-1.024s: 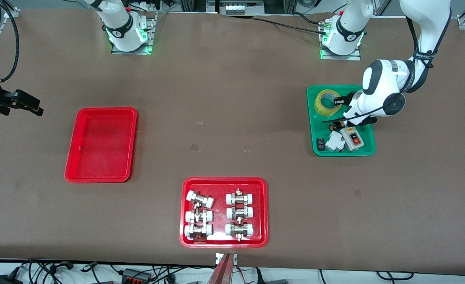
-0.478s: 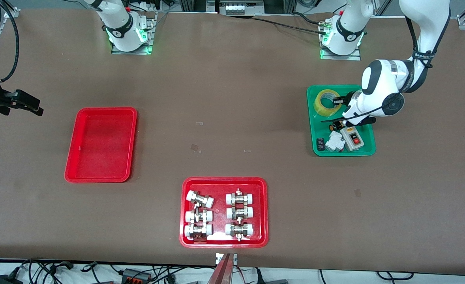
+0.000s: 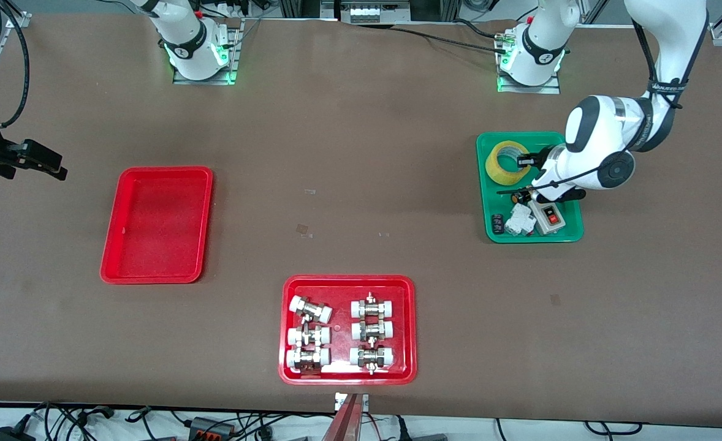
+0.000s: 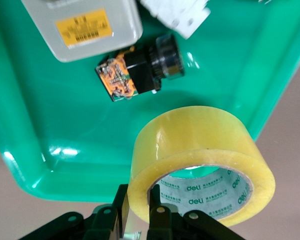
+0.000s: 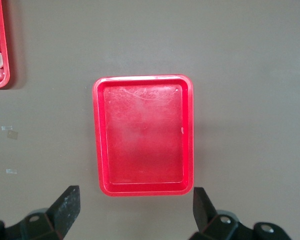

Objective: Left arm passes tape to right arm into tray
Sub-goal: 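Lift the tape with the left gripper while the right gripper reaches toward it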

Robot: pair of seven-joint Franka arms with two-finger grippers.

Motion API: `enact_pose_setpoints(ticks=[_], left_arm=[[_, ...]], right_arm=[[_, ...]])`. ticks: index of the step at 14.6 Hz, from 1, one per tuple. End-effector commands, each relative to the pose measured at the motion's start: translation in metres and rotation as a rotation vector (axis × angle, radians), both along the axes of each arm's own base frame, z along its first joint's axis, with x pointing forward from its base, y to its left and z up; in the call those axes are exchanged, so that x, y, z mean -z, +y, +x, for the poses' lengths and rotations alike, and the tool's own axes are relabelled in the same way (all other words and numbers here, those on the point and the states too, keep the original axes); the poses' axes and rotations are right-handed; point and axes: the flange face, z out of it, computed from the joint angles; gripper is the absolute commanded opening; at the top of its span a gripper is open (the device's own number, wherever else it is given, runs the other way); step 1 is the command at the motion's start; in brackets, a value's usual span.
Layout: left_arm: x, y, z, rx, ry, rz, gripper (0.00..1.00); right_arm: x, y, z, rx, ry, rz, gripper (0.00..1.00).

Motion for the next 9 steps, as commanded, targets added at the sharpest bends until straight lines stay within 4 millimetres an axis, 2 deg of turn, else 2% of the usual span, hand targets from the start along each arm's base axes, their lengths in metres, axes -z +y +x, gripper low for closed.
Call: enact_pose_setpoints(ticks=[1,5,6,9], left_arm=[[-0.046,-0.004,0.028,0.004,0.005,-0.034,0.12],[-0.103,-0.022,0.056,0.035,-0.007,-0.068,0.07],[-0.119,-0.034,0.061,0.042,-0.009,-0.099,0.06],[-0.162,-0.092,0.064,0.044,-0.005,-0.190,0.04]], right_arm=[[0.001,-0.004,-0.002,-0.020,0.005,-0.005,1.00],[-0.002,0.003,-0.008,-0.024,0.056,0.008,1.00],[-0.001,0.008,-0.009,-0.033,0.069,0.010,1.00],[0.005,0.034,-0.006,-0.077,0.082,0.014,1.00]])
